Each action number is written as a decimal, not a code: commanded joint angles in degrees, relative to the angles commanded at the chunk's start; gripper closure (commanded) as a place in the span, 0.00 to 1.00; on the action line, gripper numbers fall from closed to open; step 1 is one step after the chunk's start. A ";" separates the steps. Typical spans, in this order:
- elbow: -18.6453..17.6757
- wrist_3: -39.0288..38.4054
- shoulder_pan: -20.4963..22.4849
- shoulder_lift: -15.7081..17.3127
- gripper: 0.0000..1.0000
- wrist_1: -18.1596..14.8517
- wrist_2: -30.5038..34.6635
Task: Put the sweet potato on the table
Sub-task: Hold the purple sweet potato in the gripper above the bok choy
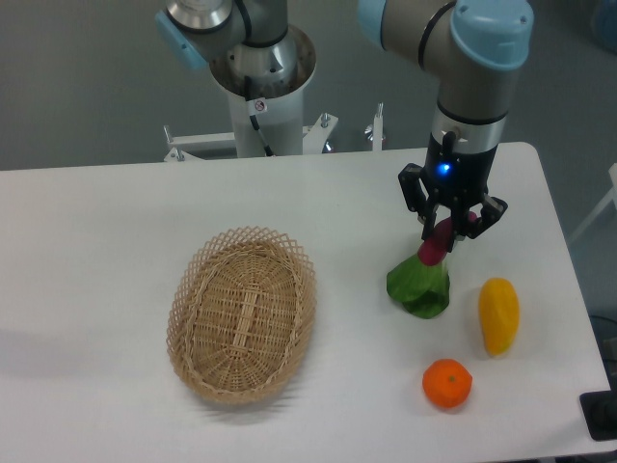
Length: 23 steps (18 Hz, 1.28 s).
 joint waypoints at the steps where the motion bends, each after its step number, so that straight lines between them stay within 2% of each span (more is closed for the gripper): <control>1: 0.00 0.00 0.00 0.00 0.70 0.00 0.09; 23: -0.35 -1.05 -0.88 -0.09 0.70 0.61 0.18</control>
